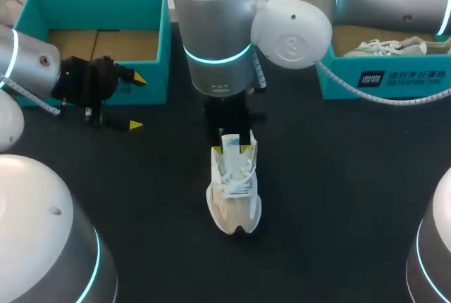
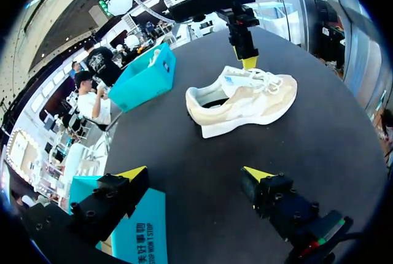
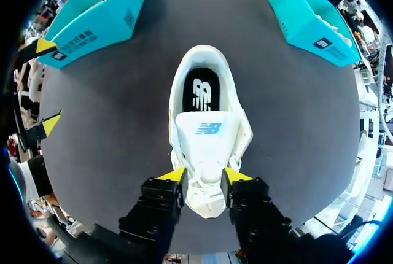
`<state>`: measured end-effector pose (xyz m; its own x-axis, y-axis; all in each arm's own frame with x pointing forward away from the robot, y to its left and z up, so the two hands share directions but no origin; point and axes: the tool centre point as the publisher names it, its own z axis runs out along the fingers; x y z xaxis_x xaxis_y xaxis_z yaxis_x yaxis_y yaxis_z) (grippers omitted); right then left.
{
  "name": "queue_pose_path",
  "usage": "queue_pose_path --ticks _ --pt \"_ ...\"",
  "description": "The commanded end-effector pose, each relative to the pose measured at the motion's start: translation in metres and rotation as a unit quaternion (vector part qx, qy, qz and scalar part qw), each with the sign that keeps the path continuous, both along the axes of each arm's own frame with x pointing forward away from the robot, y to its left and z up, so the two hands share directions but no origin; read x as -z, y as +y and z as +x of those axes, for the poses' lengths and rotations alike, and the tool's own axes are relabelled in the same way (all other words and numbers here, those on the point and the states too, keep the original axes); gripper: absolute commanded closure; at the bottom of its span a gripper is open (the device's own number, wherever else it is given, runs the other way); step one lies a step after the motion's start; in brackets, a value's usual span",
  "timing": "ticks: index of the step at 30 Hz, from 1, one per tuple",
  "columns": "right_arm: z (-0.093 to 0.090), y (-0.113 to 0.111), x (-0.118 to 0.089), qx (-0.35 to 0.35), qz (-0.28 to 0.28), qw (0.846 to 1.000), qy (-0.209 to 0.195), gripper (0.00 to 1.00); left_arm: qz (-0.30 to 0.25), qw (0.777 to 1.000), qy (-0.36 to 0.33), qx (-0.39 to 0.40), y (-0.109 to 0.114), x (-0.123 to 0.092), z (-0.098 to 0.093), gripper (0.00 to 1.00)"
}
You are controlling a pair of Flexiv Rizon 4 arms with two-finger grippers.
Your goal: Take the shoe out of the shoebox, open the shoe tongue, remove and reinsert the insole, then place the shoe into the shoebox
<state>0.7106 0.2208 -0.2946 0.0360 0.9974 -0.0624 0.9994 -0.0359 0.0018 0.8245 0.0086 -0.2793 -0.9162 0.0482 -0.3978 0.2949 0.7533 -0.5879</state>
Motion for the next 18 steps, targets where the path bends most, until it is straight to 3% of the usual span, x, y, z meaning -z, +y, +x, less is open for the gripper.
queue_pose_path --ticks 1,8,18 --pt "0.008 -0.001 0.011 -0.004 0.009 1.000 0.005 0.76 0.001 1.000 0.000 0.000 0.000 0.000 -0.001 0.00" --pt "0.016 -0.003 0.038 -0.010 0.022 1.000 0.018 0.74 0.001 1.000 0.000 0.000 0.000 0.000 -0.001 0.00" --pt "0.017 -0.003 0.025 -0.014 0.029 0.999 0.006 0.71 0.001 1.000 0.000 0.000 0.000 0.000 -0.001 0.00"
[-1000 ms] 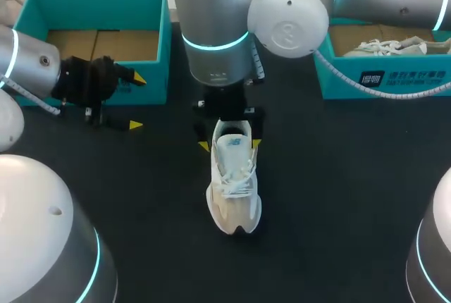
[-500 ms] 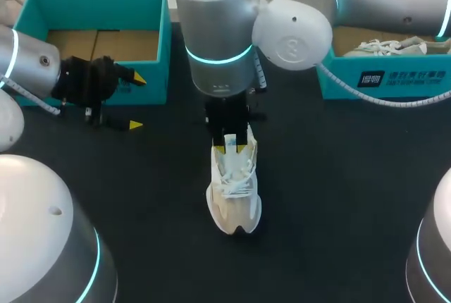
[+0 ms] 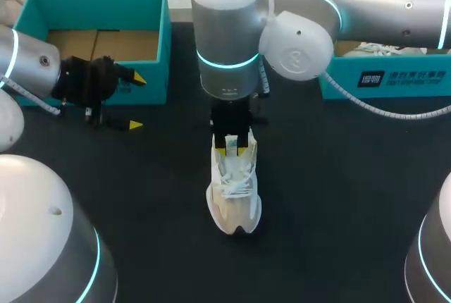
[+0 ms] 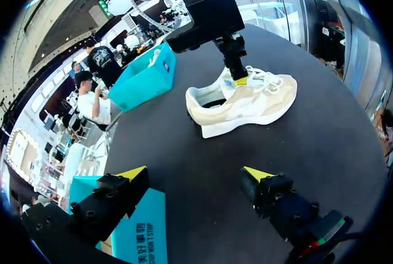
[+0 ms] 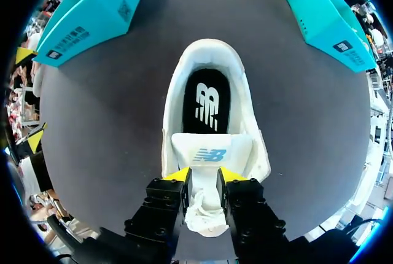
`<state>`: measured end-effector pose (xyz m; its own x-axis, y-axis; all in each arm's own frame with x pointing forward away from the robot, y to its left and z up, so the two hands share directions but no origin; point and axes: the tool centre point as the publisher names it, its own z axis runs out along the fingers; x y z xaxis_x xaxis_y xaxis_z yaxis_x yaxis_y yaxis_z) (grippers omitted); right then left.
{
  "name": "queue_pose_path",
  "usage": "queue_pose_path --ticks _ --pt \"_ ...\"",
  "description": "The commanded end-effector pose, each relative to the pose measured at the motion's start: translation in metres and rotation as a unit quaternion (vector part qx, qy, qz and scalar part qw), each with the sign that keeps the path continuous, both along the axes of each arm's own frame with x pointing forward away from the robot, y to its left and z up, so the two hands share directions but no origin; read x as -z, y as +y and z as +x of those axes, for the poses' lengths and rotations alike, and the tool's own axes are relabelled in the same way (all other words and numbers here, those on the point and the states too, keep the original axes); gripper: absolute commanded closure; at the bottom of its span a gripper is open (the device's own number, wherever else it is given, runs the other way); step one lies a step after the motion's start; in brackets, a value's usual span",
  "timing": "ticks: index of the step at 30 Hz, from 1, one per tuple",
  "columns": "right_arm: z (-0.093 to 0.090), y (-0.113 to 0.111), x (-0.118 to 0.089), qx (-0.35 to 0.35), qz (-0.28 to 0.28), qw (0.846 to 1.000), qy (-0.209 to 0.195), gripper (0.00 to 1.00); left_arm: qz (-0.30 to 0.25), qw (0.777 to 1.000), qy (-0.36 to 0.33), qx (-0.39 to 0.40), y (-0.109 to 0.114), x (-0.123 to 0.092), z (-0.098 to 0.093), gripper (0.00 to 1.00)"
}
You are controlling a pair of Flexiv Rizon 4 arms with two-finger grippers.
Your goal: Take the shoe out of the shoebox, open the shoe tongue, remove and reinsert the insole, then place the shoe into the shoebox
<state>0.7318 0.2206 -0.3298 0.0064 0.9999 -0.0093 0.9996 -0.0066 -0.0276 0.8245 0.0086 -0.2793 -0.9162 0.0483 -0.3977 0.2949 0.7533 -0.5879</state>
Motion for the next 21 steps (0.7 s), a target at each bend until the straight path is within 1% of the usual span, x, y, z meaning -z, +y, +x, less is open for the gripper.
queue_pose_path --ticks 1,3,7,9,11,12,13,15,16,17,18,19,20,21 --pt "-0.004 -0.004 -0.005 -0.001 0.003 1.000 -0.004 0.69 0.001 1.000 0.000 0.000 0.000 0.000 -0.001 0.00" --pt "-0.001 -0.005 0.000 -0.008 -0.001 1.000 0.003 0.70 0.001 1.000 0.000 0.000 0.000 0.000 -0.001 0.00" --pt "0.006 -0.004 0.003 -0.016 -0.001 1.000 0.001 0.71 0.001 1.000 0.000 0.000 0.000 0.000 -0.001 0.00" --pt "0.008 -0.006 -0.002 -0.028 0.001 1.000 -0.001 0.70 0.001 1.000 0.000 0.000 0.000 0.000 -0.001 0.00" --pt "0.012 -0.009 -0.014 -0.048 0.002 0.999 -0.012 0.69 0.001 1.000 0.000 0.000 0.000 0.000 -0.001 0.00" --pt "0.015 -0.011 -0.021 -0.071 -0.002 0.997 -0.024 0.67 0.001 1.000 0.000 0.000 0.000 0.000 -0.001 0.00" --pt "0.020 -0.011 -0.029 -0.116 0.002 0.992 -0.043 0.60 0.001 1.000 0.000 0.000 0.000 0.000 -0.001 0.00" --pt "0.026 -0.009 -0.041 -0.197 -0.006 0.979 -0.058 0.60 0.001 1.000 0.000 0.000 0.000 0.000 -0.001 0.00" --pt "0.028 -0.007 -0.047 -0.261 -0.019 0.964 -0.054 0.60 0.001 1.000 0.000 0.000 0.000 0.000 -0.001 0.00" --pt "0.029 -0.005 -0.050 -0.321 -0.033 0.945 -0.051 0.60 0.001 1.000 0.000 0.000 0.000 0.000 -0.001 0.00" --pt "0.030 -0.004 -0.051 -0.351 -0.040 0.934 -0.049 0.58 0.001 1.000 0.000 0.000 0.000 0.000 -0.001 0.00" --pt "0.034 -0.005 -0.056 -0.353 -0.065 0.932 -0.059 0.16 0.001 1.000 0.000 0.000 0.000 0.000 -0.001 0.00" --pt "0.034 -0.005 -0.056 -0.353 -0.065 0.932 -0.059 0.00 0.001 1.000 0.000 0.000 0.000 0.000 -0.001 0.00" --pt "0.034 -0.005 -0.056 -0.353 -0.065 0.932 -0.059 0.00 0.001 1.000 0.000 0.000 0.000 0.000 -0.001 0.00"
